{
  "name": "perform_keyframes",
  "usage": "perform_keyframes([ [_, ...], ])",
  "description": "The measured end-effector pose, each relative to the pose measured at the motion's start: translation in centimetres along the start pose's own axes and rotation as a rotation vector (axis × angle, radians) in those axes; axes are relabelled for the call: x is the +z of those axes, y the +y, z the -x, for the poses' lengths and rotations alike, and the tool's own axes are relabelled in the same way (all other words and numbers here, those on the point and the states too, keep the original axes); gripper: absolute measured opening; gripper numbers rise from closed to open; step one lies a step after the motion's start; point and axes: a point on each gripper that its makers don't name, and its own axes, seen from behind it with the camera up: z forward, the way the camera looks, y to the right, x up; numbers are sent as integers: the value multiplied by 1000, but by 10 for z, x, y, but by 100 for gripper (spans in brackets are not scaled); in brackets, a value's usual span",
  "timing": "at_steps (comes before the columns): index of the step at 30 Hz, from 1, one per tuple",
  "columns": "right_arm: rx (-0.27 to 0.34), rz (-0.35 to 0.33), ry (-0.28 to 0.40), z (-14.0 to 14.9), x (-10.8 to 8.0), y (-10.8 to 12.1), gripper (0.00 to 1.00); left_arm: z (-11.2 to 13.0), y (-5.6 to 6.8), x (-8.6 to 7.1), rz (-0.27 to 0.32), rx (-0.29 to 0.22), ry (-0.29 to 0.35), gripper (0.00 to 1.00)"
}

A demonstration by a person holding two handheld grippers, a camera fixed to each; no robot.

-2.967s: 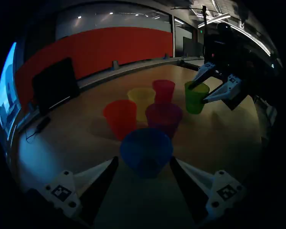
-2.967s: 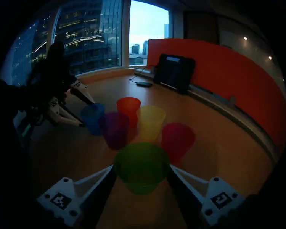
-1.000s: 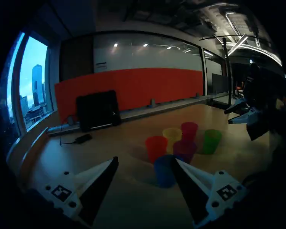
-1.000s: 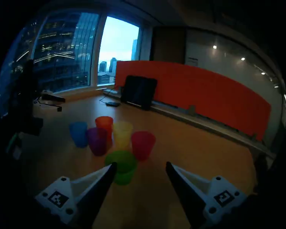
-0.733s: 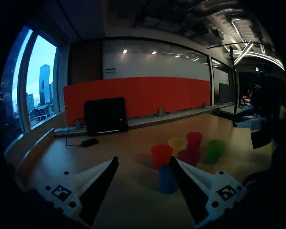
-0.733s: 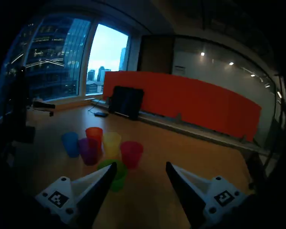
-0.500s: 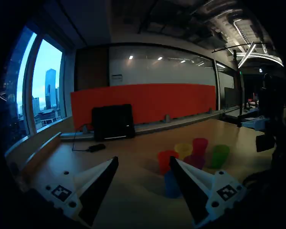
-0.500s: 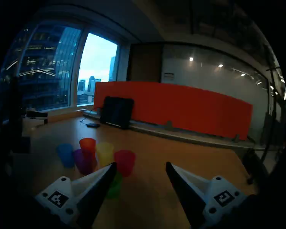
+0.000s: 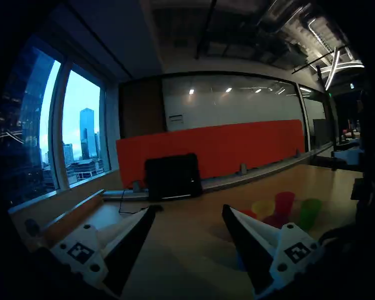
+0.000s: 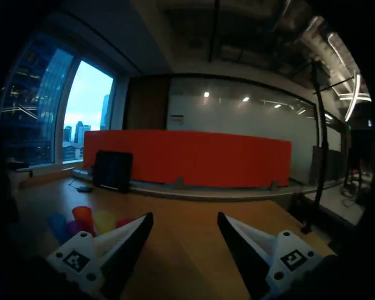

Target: Pour water

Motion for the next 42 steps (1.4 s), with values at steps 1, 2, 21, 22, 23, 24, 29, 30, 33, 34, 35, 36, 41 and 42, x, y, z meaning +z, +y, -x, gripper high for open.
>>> perform_keyframes([
  [1, 6, 13, 6, 0, 0, 2, 99, -1, -1, 0, -7, -5, 6, 100],
  [2, 11, 24, 11, 0, 1, 4, 99, -2, -2, 0, -14, -9, 12, 100],
  [21, 39, 122, 0, 21, 2, 11, 99, -2, -25, -1, -137, -67, 71, 100],
  [22, 38, 120, -2, 21, 2, 9, 99, 0, -25, -1, -143, -70, 72, 100],
  [23, 37, 118, -5, 22, 2, 7, 99, 2, -25, -1, -147, -72, 73, 100],
  [24, 36, 116, -6, 22, 2, 5, 99, 4, -25, -1, -151, -75, 74, 100],
  [29, 22, 103, -7, 22, 5, -4, 99, 13, -25, 0, -158, -91, 79, 100],
  [30, 19, 102, -8, 22, 6, -5, 99, 15, -26, 0, -160, -91, 79, 100],
  [33, 13, 105, -7, 19, 8, -8, 99, 21, -26, 1, -162, -85, 80, 100],
  [34, 11, 105, -5, 19, 8, -9, 99, 23, -26, 1, -161, -81, 79, 100],
  [35, 10, 104, -4, 19, 8, -10, 99, 25, -26, 1, -161, -77, 77, 100],
  [36, 8, 105, -3, 19, 8, -11, 99, 28, -26, 1, -160, -73, 76, 100],
  [41, 4, 110, -6, 20, 7, -11, 99, 38, -29, 1, -151, -57, 69, 100],
  [42, 4, 111, -6, 21, 7, -10, 99, 39, -30, 1, -149, -54, 70, 100],
])
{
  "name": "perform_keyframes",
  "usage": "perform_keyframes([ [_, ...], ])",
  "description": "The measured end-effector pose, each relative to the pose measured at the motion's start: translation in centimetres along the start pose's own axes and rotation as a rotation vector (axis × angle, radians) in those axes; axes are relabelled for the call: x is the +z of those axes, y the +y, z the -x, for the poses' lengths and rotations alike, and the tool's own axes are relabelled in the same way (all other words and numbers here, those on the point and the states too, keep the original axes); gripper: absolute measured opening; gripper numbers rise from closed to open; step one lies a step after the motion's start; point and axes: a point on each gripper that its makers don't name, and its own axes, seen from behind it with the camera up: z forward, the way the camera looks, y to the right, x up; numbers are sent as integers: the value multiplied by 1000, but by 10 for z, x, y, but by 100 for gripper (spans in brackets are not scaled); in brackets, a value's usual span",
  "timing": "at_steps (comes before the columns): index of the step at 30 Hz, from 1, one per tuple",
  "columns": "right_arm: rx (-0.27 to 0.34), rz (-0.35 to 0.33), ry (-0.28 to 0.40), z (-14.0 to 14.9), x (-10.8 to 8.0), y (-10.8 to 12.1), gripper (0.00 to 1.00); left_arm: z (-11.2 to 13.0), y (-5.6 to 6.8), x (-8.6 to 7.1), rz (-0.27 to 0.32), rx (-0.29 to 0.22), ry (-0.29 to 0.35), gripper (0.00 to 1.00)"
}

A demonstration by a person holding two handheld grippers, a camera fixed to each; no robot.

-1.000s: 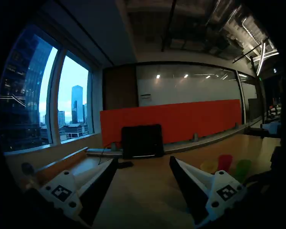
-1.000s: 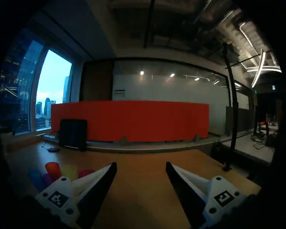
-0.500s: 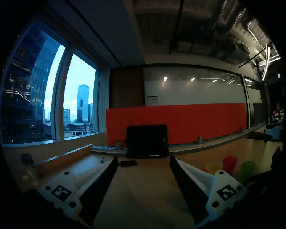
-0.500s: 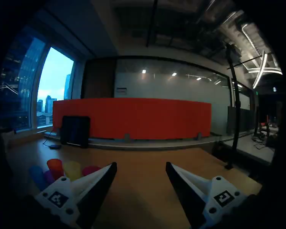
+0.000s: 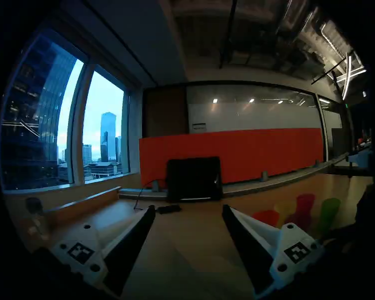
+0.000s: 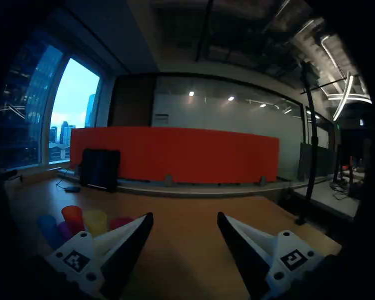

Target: Pour water

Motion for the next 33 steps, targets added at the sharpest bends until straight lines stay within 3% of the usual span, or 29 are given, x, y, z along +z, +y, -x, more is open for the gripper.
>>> perform_keyframes([
  [6, 5, 10, 3, 1, -5, 4, 99, 6, -2, -2, 21, 16, 6, 100],
  [33, -10, -11, 31, -23, -12, -6, 99, 37, -1, 2, 67, -83, -55, 100],
])
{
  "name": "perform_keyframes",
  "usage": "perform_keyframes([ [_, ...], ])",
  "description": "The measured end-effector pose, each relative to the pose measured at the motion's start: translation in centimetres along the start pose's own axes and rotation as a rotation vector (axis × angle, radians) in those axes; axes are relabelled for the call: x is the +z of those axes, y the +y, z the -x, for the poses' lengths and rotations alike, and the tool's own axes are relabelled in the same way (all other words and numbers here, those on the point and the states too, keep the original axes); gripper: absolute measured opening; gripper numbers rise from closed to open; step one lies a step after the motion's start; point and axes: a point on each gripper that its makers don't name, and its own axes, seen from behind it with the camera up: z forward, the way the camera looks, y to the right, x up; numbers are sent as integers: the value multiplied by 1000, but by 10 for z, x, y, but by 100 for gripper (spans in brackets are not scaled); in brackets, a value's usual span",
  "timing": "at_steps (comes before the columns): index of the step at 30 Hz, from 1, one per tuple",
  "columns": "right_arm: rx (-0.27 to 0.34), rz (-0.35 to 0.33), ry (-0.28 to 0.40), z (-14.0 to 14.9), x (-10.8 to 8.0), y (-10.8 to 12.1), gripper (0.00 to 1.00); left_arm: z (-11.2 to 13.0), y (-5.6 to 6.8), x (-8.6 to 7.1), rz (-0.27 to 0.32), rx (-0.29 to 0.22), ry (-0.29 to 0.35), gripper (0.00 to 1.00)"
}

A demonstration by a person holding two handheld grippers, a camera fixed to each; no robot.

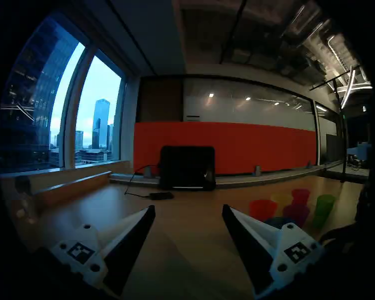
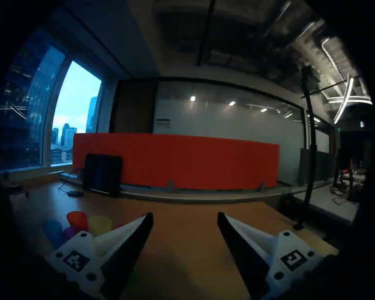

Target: Pour water

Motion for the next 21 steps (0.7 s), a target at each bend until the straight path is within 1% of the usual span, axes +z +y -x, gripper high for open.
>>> perform_keyframes([
  [6, -11, -6, 7, -6, 1, -6, 99, 8, 5, 4, 9, 15, -22, 100],
  [12, -10, -12, 8, -7, 1, -9, 99, 9, 4, 6, 8, 14, -26, 100],
  [21, -3, -11, 12, -8, 1, -7, 99, 8, 3, 6, 10, 15, -27, 100],
])
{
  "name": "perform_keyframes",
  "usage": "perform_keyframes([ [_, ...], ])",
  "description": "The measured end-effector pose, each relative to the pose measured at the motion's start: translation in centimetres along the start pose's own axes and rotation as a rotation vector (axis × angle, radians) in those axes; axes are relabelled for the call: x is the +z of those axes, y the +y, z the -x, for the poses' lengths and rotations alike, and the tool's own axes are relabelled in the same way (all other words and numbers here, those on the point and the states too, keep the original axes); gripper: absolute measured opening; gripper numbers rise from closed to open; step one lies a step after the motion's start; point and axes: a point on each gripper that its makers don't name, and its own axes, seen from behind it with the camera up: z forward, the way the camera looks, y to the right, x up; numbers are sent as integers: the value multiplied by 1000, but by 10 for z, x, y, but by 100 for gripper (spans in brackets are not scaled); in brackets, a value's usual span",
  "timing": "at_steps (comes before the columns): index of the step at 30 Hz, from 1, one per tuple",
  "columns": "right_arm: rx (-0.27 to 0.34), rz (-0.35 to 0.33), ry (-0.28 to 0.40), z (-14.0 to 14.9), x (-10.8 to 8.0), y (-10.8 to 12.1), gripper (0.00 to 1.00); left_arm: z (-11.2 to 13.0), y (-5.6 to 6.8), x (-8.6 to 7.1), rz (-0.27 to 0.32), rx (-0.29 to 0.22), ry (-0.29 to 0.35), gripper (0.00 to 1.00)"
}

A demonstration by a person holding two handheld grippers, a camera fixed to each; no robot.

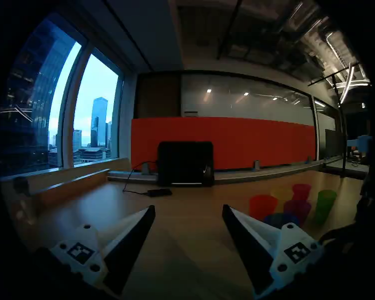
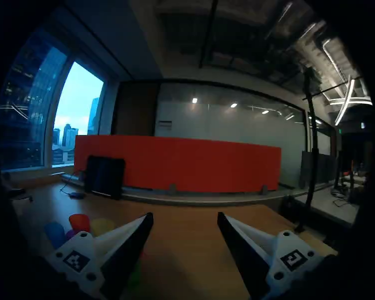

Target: Pour water

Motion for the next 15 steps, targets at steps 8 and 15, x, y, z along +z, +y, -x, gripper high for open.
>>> perform_keyframes([
  [8, 0, 0, 22, -5, 0, 4, 99, 1, 0, 1, 0, 1, -2, 100],
  [15, 5, -20, 59, -11, -1, 6, 99, 1, 0, 1, 0, 1, -2, 100],
])
